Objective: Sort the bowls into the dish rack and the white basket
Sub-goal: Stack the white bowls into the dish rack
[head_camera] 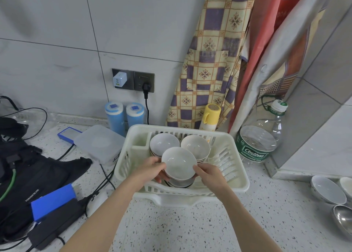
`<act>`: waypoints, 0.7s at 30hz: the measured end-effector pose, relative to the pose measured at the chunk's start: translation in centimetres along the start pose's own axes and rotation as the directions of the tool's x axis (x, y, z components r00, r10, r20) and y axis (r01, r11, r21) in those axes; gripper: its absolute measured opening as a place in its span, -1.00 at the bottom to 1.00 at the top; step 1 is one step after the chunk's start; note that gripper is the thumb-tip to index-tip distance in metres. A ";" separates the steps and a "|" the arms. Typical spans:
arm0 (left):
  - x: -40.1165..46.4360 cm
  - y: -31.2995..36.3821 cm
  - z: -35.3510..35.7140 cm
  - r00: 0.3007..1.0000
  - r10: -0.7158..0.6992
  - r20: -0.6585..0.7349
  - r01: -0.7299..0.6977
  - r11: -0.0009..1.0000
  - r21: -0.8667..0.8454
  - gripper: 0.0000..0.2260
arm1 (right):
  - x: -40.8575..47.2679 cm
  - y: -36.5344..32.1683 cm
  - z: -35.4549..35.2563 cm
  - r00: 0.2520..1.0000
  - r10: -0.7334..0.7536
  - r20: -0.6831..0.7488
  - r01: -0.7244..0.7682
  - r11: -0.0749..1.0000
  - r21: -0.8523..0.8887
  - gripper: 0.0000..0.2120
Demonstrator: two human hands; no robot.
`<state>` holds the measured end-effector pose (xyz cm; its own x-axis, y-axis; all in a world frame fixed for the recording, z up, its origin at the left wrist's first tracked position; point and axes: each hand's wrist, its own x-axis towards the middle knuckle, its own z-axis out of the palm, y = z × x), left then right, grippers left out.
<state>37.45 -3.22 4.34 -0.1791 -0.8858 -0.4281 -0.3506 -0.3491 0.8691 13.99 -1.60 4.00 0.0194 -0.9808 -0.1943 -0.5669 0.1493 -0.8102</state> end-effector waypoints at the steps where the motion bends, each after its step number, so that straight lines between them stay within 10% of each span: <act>1: 0.1 0.0 0.1 1.000 0.001 0.015 -0.001 1.000 0.002 -0.78 | 0.0 0.1 0.0 1.000 0.015 0.000 -0.015 1.000 -0.025 -0.79; 21: 2.2 -1.2 1.5 0.992 0.042 -0.119 -0.006 0.956 0.293 -0.79 | 0.3 0.0 0.2 0.985 0.163 -0.049 -0.169 0.967 -0.192 -0.78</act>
<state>36.07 -4.28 1.97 -0.0827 -0.9300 -0.3581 -0.6034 -0.2392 0.7607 14.17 -1.87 3.85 -0.1138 -0.9484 -0.2960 -0.7091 0.2862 -0.6444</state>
